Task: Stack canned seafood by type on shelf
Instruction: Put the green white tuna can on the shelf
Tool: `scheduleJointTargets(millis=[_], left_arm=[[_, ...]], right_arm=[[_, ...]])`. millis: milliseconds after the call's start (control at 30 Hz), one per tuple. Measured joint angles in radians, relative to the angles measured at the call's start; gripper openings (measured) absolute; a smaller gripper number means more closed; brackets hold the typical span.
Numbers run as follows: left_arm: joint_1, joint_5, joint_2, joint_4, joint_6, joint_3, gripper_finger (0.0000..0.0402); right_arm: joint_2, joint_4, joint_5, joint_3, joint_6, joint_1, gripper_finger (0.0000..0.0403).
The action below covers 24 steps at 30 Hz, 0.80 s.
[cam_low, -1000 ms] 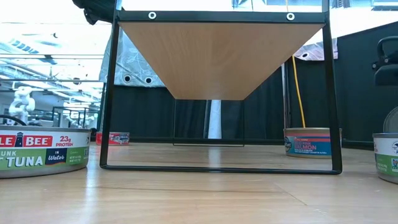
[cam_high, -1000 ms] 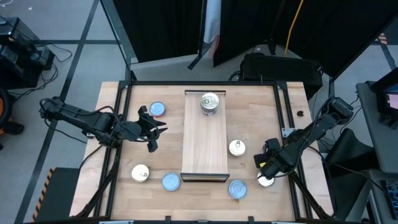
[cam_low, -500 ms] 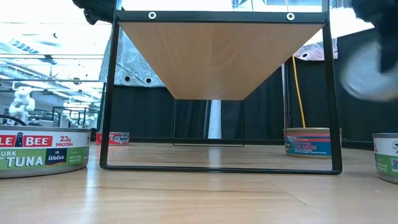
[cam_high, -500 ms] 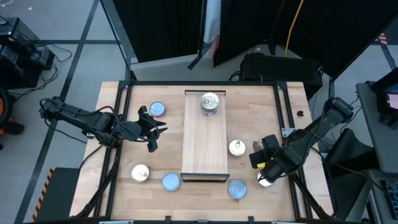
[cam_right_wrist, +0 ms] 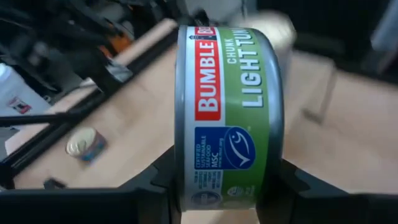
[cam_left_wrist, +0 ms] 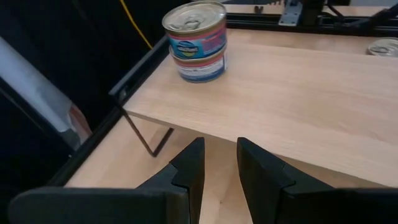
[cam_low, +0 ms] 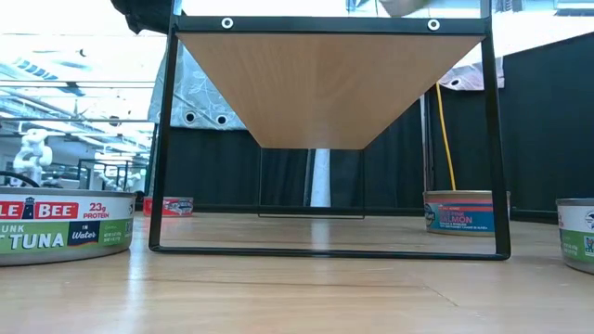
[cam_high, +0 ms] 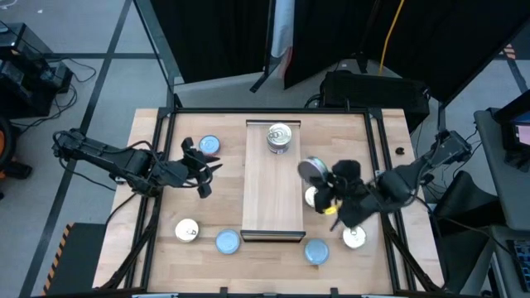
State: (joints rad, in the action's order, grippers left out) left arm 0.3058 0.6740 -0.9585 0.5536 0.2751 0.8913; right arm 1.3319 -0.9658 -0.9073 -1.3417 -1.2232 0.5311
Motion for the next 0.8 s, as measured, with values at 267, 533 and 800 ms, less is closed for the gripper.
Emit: scheduleJointTargets(millis=[267, 533, 800], left_arm=[[0.003, 0.011, 0.000, 0.005, 0.050, 0.000, 0.0097], [0.003, 0.015, 0.000, 0.009, 0.059, 0.000, 0.0097], [0.003, 0.015, 0.000, 0.013, 0.059, 0.000, 0.0097]], right_arm=[[0.006, 0.409, 0.256, -0.007, 0.566, -0.214, 0.0135], [0.073, 0.499, 0.719, 0.001, 0.731, -0.399, 0.0135], [0.160, 0.584, 0.977, 0.093, 0.683, -0.505, 0.0135]])
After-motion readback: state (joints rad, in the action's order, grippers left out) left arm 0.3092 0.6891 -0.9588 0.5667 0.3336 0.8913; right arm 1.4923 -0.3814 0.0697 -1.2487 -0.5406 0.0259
